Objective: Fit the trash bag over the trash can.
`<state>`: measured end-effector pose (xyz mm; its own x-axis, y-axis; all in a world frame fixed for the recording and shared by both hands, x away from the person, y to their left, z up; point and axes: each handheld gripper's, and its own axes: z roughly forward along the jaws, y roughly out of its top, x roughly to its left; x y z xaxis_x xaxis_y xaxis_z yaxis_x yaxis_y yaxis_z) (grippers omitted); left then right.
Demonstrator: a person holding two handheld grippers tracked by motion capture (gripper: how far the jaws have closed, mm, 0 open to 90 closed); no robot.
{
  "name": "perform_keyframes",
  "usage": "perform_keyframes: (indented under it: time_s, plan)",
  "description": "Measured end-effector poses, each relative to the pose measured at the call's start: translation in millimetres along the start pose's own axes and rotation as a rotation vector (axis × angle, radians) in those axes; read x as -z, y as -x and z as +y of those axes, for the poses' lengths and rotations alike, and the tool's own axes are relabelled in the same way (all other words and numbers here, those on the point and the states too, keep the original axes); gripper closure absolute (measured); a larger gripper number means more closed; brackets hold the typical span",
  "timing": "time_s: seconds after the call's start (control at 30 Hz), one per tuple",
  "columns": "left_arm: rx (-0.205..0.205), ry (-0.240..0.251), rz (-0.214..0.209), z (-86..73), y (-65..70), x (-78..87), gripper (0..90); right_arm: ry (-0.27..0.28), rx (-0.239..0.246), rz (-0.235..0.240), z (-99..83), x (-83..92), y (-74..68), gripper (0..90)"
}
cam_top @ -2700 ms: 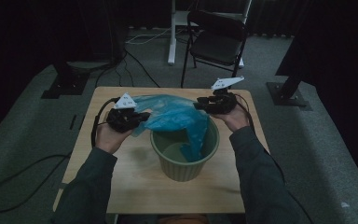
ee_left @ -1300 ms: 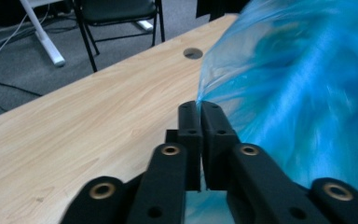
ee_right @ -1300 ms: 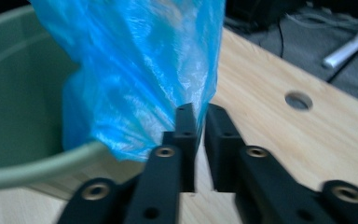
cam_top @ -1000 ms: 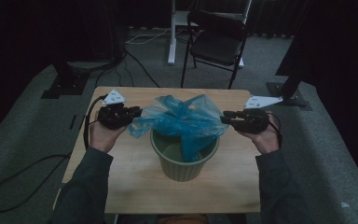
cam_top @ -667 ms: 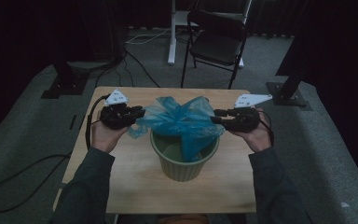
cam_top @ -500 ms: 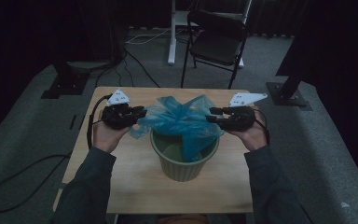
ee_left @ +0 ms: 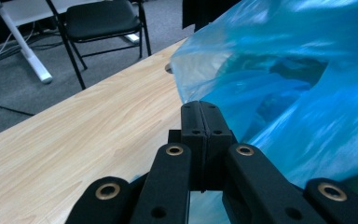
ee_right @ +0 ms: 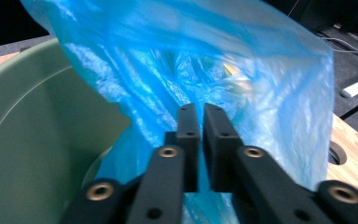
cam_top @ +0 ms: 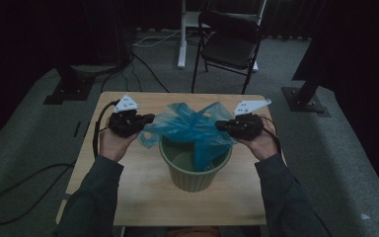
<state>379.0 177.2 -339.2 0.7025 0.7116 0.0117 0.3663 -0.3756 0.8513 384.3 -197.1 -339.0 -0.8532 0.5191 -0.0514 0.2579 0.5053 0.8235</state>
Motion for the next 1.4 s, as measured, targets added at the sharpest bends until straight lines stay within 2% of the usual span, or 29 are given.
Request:
perform_keyframes:
  time_s: [0.13,0.33,0.73,1.0,1.27,1.4]
  plan:
    - [0.010,-0.006,0.014,-3.4,-3.9,0.9,89.8,0.004,-0.007,-0.002,-6.0,5.8,0.4,89.7]
    - [0.028,-0.023,0.030,-9.6,-10.2,1.5,89.9,0.019,-0.047,0.015,-28.4,23.9,1.4,90.0]
    - [0.059,-0.076,0.048,-23.5,-18.4,-2.1,89.9,-0.020,-0.070,0.017,-55.3,39.4,-6.4,90.0]
    - [0.090,-0.083,0.070,-29.2,-23.6,-0.5,89.9,-0.044,-0.086,0.015,-68.3,48.1,-7.6,90.0]
    - [0.097,-0.083,0.070,-29.8,-23.3,-1.9,89.8,-0.042,-0.108,0.040,-77.5,51.6,-6.8,90.0]
    - [0.093,-0.070,0.043,-27.7,-19.9,-2.1,88.9,-0.043,-0.100,0.058,-77.1,46.7,-9.1,90.0]
